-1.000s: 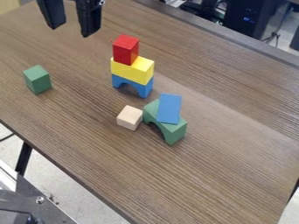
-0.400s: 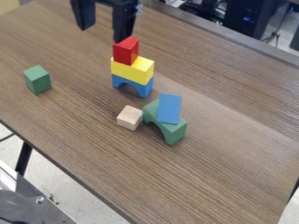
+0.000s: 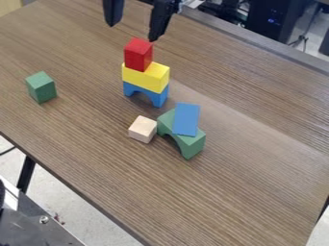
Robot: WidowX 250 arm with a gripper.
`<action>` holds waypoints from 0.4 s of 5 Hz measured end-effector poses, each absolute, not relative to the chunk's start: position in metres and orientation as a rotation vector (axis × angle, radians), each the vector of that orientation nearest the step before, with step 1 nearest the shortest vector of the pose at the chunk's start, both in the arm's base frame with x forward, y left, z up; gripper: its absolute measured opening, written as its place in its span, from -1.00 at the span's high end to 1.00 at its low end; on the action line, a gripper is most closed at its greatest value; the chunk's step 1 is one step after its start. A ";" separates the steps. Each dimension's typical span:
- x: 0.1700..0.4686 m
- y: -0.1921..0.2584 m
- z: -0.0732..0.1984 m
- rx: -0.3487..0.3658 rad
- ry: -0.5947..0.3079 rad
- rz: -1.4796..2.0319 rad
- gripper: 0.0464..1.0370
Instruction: Move the red rectangular block to the left
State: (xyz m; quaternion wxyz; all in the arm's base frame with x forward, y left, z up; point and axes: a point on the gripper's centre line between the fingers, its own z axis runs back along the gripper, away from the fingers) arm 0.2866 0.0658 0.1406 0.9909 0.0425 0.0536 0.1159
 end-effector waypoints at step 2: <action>0.296 0.066 0.129 0.046 0.148 0.276 -0.93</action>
